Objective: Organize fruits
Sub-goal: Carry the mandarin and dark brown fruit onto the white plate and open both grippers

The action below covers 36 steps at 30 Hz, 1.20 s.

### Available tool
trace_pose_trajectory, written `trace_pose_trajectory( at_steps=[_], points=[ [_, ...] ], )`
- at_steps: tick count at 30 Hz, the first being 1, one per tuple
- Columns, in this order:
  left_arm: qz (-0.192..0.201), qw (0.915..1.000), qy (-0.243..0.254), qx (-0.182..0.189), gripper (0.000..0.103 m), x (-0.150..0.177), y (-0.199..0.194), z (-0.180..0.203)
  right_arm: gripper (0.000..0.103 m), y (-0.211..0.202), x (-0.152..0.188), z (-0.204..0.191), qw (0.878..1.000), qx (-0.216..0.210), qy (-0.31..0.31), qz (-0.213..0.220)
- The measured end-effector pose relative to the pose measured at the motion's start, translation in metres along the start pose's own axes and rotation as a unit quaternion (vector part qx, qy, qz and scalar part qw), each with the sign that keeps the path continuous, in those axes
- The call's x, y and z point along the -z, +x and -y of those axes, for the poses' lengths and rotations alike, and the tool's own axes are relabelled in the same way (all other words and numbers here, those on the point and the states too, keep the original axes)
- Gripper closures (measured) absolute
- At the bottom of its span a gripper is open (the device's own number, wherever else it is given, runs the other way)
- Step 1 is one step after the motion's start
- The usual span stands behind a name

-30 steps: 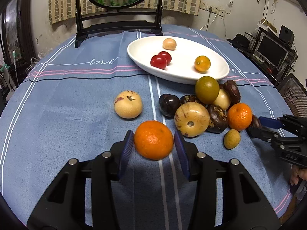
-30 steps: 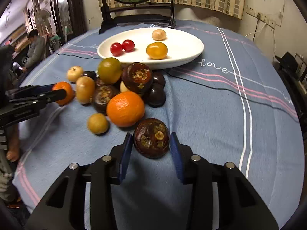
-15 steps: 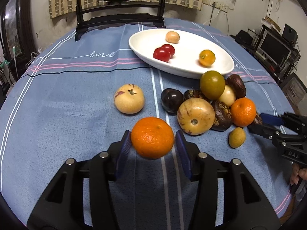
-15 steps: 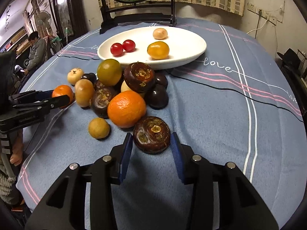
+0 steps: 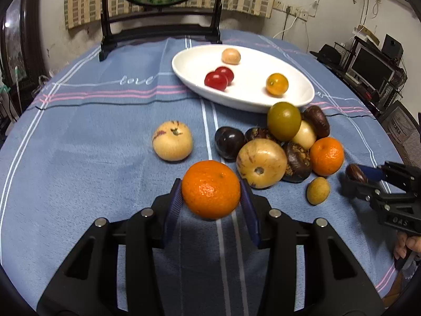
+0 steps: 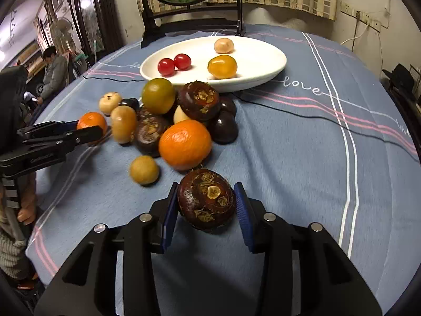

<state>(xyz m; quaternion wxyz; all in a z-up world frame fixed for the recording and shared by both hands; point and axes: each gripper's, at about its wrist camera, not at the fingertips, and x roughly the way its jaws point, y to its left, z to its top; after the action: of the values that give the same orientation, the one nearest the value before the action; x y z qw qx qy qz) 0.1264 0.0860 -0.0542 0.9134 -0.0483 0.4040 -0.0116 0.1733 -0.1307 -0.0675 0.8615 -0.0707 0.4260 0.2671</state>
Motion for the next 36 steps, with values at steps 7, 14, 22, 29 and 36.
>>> trace_pose_trajectory(
  at_steps=[7,14,22,29,36],
  points=[
    [0.043,0.9990,0.000,-0.012,0.059,-0.009,-0.024,0.002,0.061,-0.038,0.017,0.013,0.998,-0.021,0.046,0.046],
    [0.085,0.9950,0.033,-0.041,0.059,-0.071,-0.053,0.014,0.061,-0.082,-0.017,0.018,0.992,-0.039,0.056,0.110],
    [0.116,0.9923,0.031,-0.031,0.059,-0.135,-0.037,0.023,0.061,-0.093,-0.108,0.018,0.980,-0.046,0.061,0.184],
    [0.072,0.9970,0.009,-0.026,0.059,-0.148,0.035,0.013,0.061,0.001,-0.149,0.025,0.987,-0.048,0.088,0.128],
    [0.020,0.9990,-0.003,-0.039,0.059,-0.160,0.097,-0.007,0.061,0.071,-0.164,0.040,0.993,-0.029,0.098,0.066]
  ],
)
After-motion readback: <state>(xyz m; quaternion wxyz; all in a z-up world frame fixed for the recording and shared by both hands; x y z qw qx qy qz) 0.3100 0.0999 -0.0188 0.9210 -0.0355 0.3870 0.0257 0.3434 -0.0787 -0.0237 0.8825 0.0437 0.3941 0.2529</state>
